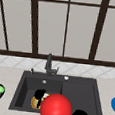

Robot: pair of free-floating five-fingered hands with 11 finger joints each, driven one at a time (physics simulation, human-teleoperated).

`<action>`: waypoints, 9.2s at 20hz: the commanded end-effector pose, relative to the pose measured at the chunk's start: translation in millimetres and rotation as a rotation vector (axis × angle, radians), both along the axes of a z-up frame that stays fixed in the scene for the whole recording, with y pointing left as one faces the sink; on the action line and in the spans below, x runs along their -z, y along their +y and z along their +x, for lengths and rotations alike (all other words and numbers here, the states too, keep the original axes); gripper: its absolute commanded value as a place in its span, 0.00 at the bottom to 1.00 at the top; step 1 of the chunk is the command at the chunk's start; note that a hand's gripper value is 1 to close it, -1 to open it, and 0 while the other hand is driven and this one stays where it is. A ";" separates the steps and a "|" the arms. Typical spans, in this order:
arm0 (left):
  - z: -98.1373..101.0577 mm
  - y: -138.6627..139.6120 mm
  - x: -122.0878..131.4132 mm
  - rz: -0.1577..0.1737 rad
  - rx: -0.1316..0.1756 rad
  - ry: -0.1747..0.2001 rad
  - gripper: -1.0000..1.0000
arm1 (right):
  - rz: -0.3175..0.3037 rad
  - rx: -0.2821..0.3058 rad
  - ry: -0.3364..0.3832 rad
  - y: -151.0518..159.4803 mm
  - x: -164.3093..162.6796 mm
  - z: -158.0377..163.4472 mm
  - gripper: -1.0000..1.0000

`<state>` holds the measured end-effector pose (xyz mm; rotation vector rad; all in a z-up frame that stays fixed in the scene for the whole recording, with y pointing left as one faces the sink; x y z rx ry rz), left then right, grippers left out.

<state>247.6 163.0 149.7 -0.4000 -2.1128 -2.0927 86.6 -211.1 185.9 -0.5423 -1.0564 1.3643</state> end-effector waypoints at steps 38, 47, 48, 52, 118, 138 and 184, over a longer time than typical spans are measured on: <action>143.5 -37.4 75.0 0.003 -0.008 0.255 0.00 | 0.000 0.001 0.000 0.0 0.0 0.0 0.50; 150.7 -32.4 111.8 0.003 -0.008 0.245 0.00 | 0.000 0.001 0.000 0.0 0.0 0.0 0.50; 152.0 -29.8 114.7 -0.002 -0.009 0.256 0.00 | 0.000 0.001 0.000 0.0 0.0 0.0 0.50; 170.5 -27.2 118.4 -0.011 -0.030 0.328 0.00 | 0.000 0.001 0.000 0.0 0.0 0.0 0.50; 272.3 -25.9 211.2 -0.036 -0.015 0.474 0.00 | 0.000 0.001 0.000 0.0 0.0 0.0 0.50; 234.7 -27.1 186.5 -0.017 -0.005 0.500 0.00 | 0.000 0.001 0.000 0.0 0.0 0.0 0.50; 221.4 72.9 28.9 -0.043 -0.015 0.408 1.00 | 0.000 0.001 0.000 0.0 0.0 0.0 0.50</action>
